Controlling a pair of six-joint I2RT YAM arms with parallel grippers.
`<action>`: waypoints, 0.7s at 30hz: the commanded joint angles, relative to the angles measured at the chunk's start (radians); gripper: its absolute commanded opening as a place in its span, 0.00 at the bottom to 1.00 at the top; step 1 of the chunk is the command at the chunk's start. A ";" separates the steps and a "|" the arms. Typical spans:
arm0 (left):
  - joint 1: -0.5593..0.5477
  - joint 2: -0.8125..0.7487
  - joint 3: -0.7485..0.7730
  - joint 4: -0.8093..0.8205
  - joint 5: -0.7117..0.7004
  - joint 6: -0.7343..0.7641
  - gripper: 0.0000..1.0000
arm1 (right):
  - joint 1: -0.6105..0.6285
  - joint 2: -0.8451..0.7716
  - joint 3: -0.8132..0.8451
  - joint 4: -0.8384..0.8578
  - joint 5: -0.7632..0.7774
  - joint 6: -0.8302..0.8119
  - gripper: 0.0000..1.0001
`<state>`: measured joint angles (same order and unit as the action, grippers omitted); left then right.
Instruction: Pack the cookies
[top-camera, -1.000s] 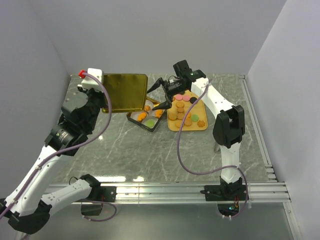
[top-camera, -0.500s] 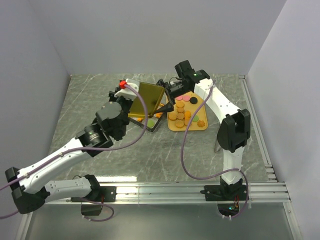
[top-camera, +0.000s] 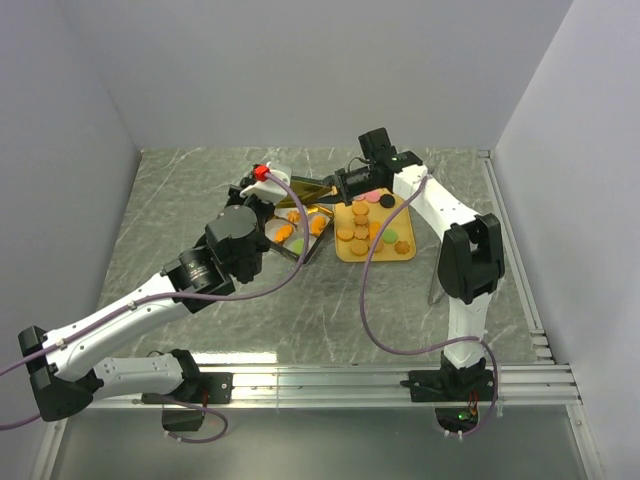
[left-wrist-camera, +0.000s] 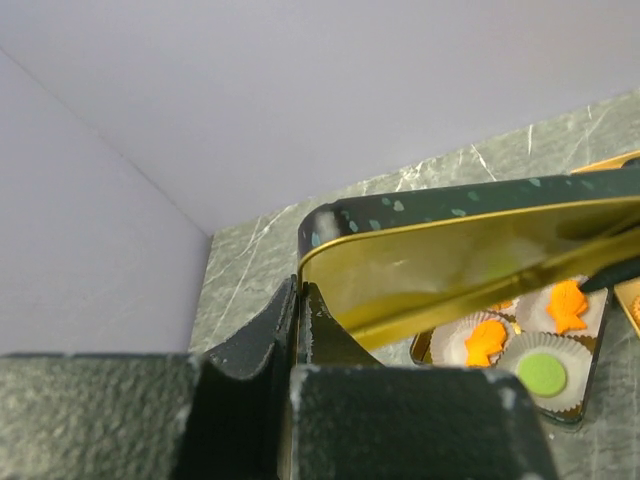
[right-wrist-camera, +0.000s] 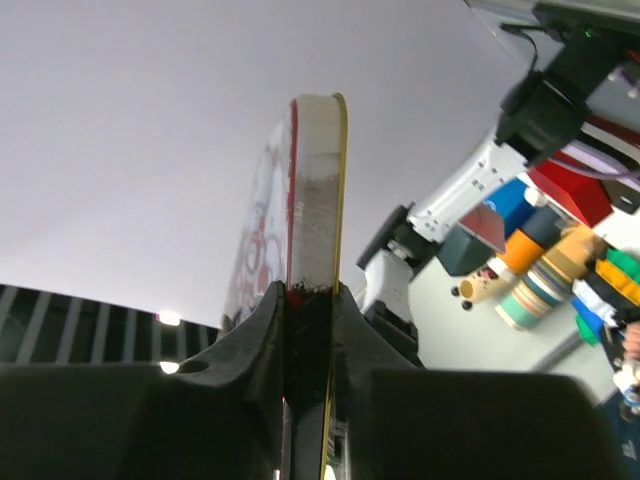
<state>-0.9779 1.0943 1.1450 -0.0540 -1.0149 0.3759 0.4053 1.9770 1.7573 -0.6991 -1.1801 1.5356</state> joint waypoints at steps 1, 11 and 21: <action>0.012 -0.010 0.056 0.013 0.074 -0.048 0.01 | 0.058 -0.083 0.005 0.210 -0.067 -0.006 0.00; 0.012 -0.074 0.068 -0.191 0.182 -0.189 0.47 | 0.012 -0.089 -0.087 0.747 0.049 0.368 0.00; 0.011 -0.085 0.085 -0.322 0.272 -0.241 0.69 | -0.062 -0.075 -0.087 0.926 0.161 0.482 0.00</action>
<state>-0.9676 1.0225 1.1835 -0.3321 -0.7998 0.1741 0.3817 1.9621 1.6478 0.1154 -1.0576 1.9514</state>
